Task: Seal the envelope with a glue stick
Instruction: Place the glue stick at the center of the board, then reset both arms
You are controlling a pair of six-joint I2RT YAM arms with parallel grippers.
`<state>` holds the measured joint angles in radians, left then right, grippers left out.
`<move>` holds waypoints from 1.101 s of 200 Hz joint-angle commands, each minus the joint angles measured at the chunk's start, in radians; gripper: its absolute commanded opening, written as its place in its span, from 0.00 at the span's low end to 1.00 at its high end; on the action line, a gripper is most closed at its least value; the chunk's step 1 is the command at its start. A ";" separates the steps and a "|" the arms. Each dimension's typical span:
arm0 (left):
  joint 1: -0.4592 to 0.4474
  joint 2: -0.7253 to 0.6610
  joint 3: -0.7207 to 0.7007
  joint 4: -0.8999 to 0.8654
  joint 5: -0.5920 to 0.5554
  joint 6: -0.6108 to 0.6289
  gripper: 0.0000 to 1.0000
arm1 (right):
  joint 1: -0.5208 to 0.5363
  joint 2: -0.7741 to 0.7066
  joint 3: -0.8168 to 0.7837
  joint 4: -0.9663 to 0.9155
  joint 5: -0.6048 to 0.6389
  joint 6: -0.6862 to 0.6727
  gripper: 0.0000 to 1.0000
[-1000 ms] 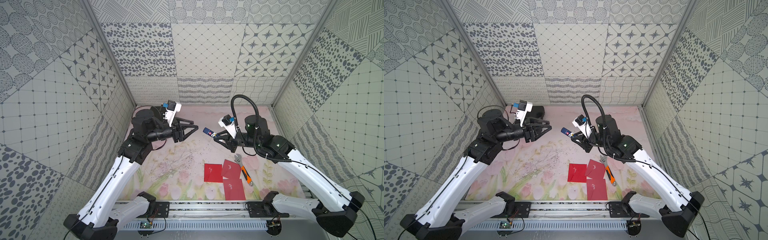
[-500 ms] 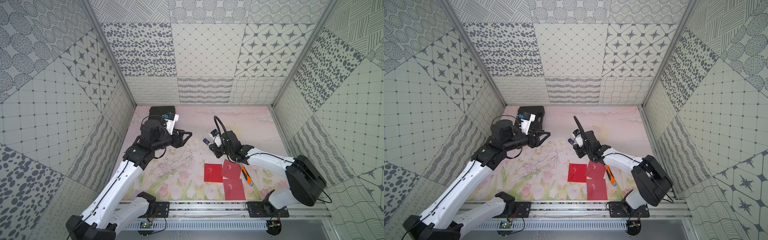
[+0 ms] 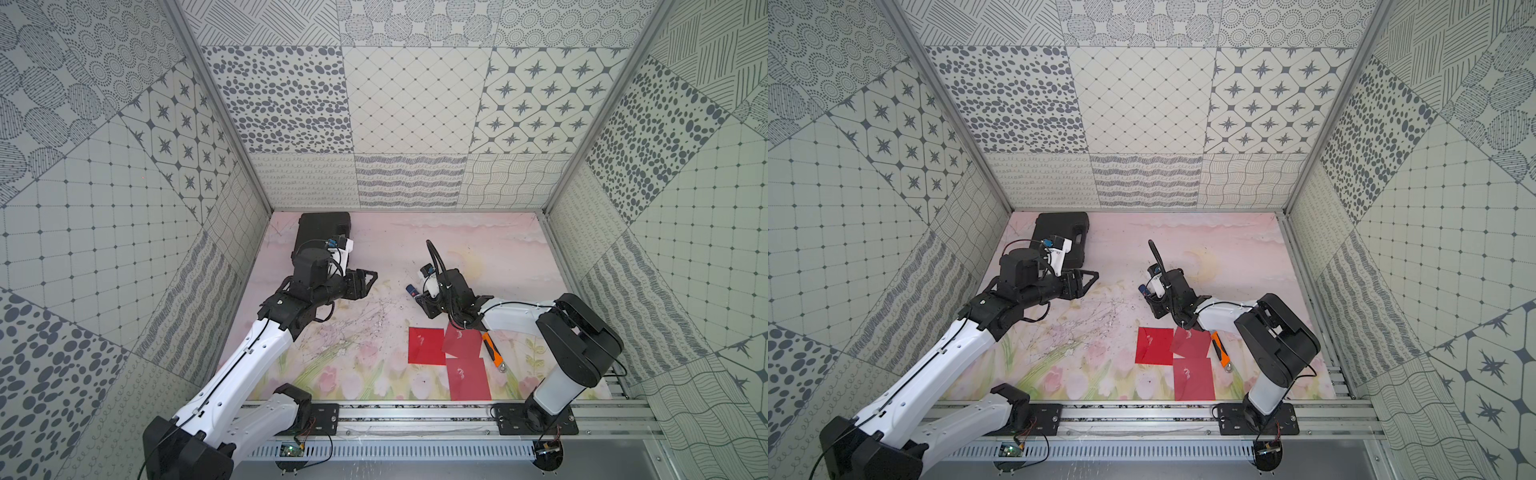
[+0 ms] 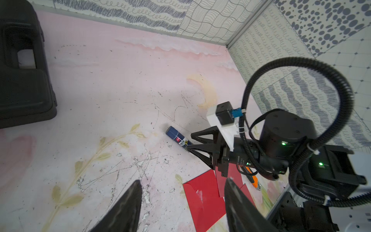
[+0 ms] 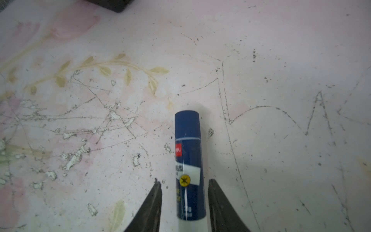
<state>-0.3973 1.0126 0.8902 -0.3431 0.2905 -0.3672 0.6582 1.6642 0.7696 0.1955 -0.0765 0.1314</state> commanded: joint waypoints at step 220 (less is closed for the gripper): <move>0.283 0.538 -0.505 1.256 -0.499 0.368 1.00 | -0.676 -0.232 -0.387 0.584 0.086 -0.032 0.99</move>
<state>-0.1783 1.5085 0.4076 0.5247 -0.3721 -0.0654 -0.0139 1.3563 0.3759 0.5655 0.0765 0.0731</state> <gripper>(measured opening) 0.996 0.992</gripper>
